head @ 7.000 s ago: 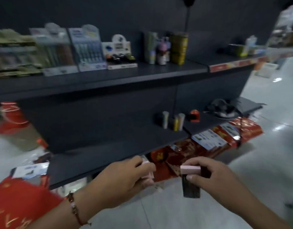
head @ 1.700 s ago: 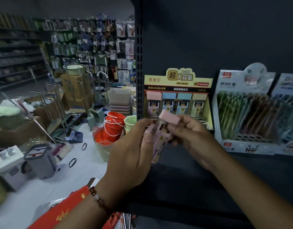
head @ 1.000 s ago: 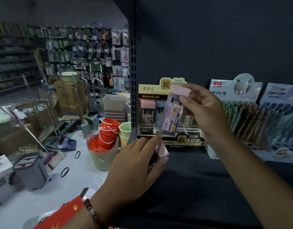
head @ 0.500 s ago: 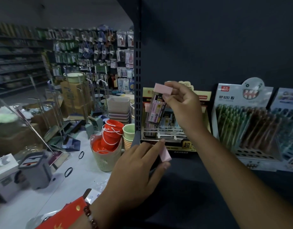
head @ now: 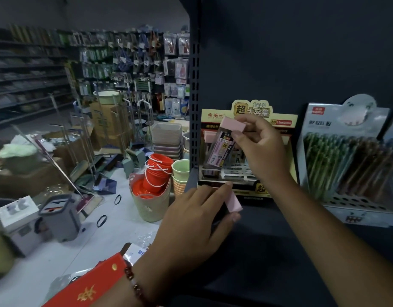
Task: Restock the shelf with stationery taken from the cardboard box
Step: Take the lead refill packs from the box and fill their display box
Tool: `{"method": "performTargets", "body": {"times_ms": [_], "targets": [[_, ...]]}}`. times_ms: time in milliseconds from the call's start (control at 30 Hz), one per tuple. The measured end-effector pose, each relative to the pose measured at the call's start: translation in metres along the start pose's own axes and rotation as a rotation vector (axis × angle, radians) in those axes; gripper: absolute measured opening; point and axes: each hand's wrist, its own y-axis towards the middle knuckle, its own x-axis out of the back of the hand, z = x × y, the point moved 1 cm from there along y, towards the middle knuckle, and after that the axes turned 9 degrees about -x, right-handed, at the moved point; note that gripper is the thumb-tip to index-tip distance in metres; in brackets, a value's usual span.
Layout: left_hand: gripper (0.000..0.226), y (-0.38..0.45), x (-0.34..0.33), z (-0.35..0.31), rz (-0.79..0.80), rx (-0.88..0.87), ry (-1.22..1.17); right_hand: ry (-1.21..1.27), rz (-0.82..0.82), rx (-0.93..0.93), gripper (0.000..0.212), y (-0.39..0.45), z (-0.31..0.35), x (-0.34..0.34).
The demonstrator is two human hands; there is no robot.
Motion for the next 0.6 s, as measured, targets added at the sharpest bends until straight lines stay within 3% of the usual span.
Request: {"method": "performTargets", "body": {"times_ms": [367, 600], "targets": [[0.062, -0.002, 0.0, 0.002, 0.041, 0.0, -0.017, -0.166, 0.03, 0.126, 0.03, -0.007, -0.006, -0.011], [0.061, -0.003, -0.003, 0.004, 0.035, 0.007, -0.023, -0.193, 0.063, 0.107, 0.031, -0.007, -0.011, -0.014]]}}
